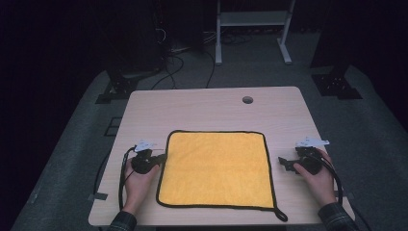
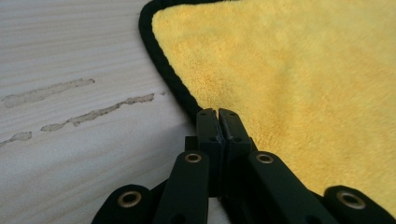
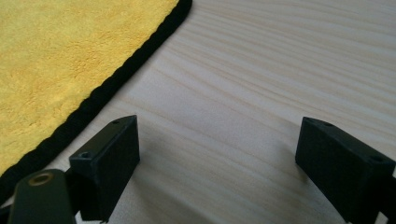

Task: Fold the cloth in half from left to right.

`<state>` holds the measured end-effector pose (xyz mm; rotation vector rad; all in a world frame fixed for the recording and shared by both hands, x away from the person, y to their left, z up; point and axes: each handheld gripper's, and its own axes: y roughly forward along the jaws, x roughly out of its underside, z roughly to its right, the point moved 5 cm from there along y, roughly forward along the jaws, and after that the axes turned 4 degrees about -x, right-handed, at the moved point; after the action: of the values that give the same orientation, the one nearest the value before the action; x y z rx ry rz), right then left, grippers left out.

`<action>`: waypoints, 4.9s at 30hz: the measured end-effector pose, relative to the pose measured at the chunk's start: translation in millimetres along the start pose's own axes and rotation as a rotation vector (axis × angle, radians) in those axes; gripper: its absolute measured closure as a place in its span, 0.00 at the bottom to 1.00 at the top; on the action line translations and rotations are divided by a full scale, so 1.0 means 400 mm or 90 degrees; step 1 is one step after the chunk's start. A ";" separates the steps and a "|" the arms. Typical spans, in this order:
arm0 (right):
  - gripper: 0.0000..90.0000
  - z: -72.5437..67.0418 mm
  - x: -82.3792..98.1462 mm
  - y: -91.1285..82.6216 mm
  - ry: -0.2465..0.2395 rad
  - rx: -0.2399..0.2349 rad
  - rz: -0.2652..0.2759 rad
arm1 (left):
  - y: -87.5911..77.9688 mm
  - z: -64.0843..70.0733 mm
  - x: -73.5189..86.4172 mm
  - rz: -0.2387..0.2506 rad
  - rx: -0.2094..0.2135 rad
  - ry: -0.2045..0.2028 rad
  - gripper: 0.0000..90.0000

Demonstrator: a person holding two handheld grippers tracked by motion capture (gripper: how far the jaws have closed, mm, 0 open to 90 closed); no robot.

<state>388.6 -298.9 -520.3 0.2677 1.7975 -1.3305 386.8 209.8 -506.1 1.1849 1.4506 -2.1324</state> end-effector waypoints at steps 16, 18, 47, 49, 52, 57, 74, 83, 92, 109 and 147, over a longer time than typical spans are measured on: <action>0.14 0.000 -0.001 0.001 0.001 0.001 0.000 | -0.040 0.068 -0.079 0.068 0.093 -0.017 0.98; 0.14 0.000 -0.001 0.001 0.001 0.001 0.000 | -0.038 0.084 -0.091 0.071 0.104 -0.009 0.98; 0.14 0.000 -0.001 0.001 0.002 0.000 0.000 | 0.059 0.289 -0.198 0.087 0.213 0.025 0.98; 0.14 0.000 -0.001 0.001 0.002 0.001 0.000 | 0.069 0.307 -0.201 0.084 0.220 0.032 0.98; 0.14 0.000 -0.001 0.001 0.002 0.001 0.000 | 0.079 0.325 -0.206 0.080 0.227 0.038 0.98; 0.14 0.000 -0.001 0.001 0.002 0.001 0.000 | 0.101 0.364 -0.216 0.078 0.245 0.043 0.98; 0.14 0.000 -0.001 0.001 0.002 0.000 0.000 | 0.146 0.465 -0.248 0.076 0.290 0.061 0.98; 0.14 0.000 -0.001 0.001 0.002 0.000 0.000 | 0.187 0.539 -0.259 0.064 0.320 0.072 0.98; 0.14 0.000 -0.001 0.001 0.002 0.000 0.000 | 0.243 0.609 -0.256 0.048 0.331 0.076 0.98; 0.14 0.000 -0.001 0.001 0.000 0.000 0.000 | 0.343 0.698 -0.226 -0.011 0.337 0.084 0.98; 0.14 0.000 0.000 0.001 0.000 -0.002 -0.001 | 0.216 0.429 -0.171 -0.030 0.141 0.153 0.31</action>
<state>388.8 -298.7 -520.4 0.2646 1.7992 -1.3284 405.0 8.0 -482.3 1.5479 1.3724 -2.2956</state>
